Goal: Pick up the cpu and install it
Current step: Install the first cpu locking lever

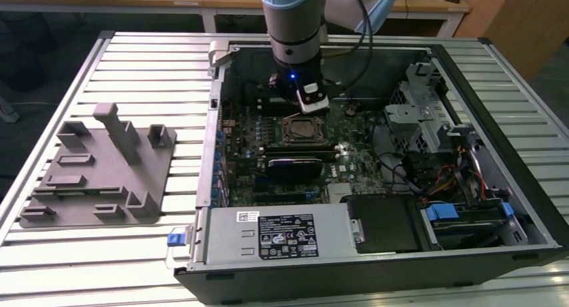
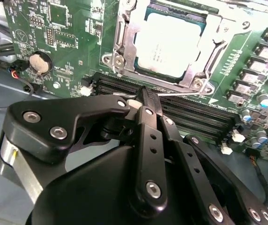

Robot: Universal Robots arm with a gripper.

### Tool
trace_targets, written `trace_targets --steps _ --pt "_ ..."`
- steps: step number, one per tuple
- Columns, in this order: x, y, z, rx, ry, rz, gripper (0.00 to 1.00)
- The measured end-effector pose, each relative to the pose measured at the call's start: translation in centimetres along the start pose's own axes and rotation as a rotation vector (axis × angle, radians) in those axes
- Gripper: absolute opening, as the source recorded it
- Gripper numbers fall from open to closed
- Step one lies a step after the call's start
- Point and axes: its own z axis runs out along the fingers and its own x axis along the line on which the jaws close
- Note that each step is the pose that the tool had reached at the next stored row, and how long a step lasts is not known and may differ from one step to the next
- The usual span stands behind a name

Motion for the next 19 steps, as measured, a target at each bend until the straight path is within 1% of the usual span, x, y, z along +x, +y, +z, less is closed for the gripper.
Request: trace_targets --steps 5,10,14,19 --pt "0.1 0.14 0.29 0.0027 -0.0086 0.027 0.11" --pt "0.26 0.47 0.6 0.006 -0.0158 0.054 0.11" --pt "0.36 0.63 0.87 0.0069 -0.0187 0.065 0.11" --pt "0.39 0.59 1.14 0.0078 -0.0196 0.068 0.11"
